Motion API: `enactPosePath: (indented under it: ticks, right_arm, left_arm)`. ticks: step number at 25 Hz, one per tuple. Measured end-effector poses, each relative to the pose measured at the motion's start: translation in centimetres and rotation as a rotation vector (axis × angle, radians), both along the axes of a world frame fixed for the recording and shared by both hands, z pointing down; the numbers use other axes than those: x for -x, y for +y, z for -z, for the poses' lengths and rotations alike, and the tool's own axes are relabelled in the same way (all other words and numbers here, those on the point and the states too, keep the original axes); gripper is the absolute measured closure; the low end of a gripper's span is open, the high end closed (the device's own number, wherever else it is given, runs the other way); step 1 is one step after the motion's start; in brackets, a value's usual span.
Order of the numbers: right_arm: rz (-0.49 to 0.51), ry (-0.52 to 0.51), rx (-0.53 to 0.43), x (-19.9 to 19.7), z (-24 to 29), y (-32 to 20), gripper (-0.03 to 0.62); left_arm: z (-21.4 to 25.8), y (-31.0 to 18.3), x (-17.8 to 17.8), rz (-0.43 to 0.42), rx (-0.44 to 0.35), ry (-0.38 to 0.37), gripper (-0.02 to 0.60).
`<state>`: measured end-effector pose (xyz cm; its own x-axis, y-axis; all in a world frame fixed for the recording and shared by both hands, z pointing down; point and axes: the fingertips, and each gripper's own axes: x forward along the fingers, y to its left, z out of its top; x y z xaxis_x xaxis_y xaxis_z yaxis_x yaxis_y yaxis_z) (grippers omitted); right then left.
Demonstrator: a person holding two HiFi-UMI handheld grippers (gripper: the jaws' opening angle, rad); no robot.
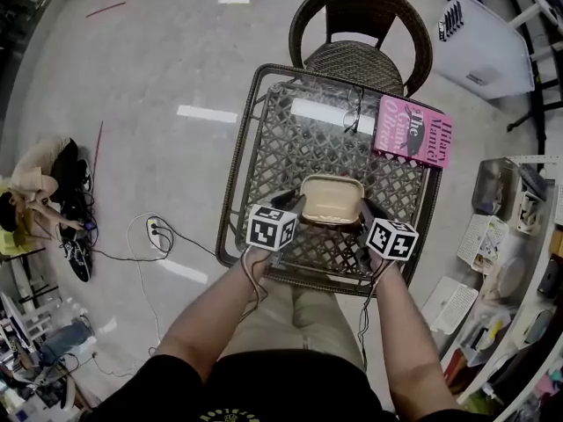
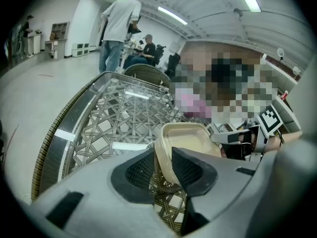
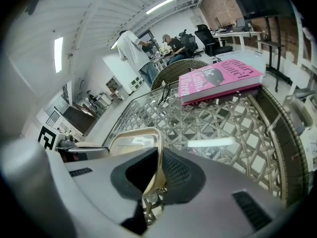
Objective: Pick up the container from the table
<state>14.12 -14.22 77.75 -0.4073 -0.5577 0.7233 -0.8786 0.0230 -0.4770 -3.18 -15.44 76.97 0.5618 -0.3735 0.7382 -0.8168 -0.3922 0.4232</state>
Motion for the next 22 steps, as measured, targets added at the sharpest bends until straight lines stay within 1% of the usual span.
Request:
enactPosePath:
  ticks: [2, 5, 8, 10, 14, 16, 22]
  right_arm:
    - [-0.005, -0.029, 0.015, 0.0, -0.1, 0.0, 0.566]
    - [-0.008, -0.052, 0.031, 0.0, 0.0, 0.1, 0.566]
    - [-0.009, -0.041, 0.038, -0.1, -0.2, 0.1, 0.566]
    - [-0.009, -0.025, 0.04, 0.0, -0.2, 0.2, 0.566]
    - [-0.022, 0.016, 0.033, 0.1, 0.4, 0.8, 0.569]
    - [-0.031, 0.016, 0.027, 0.0, 0.9, 1.5, 0.569]
    - [-0.039, 0.005, -0.007, -0.4, 3.5, 3.0, 0.569]
  left_arm:
    - [0.0, 0.0, -0.2, 0.005, 0.012, 0.016, 0.483]
    - [0.1, 0.2, -0.6, 0.024, 0.038, 0.039, 0.528]
    - [0.1, 0.1, -0.7, 0.046, 0.072, 0.055, 0.537]
    - [0.0, 0.2, -0.6, 0.044, 0.092, 0.049, 0.54]
    - [0.1, 0.8, -0.7, 0.016, 0.087, -0.002, 0.543]
    - [0.6, 1.3, -0.8, 0.011, 0.08, -0.001, 0.545]
    - [3.7, 2.3, -1.2, 0.009, 0.044, 0.033, 0.545]
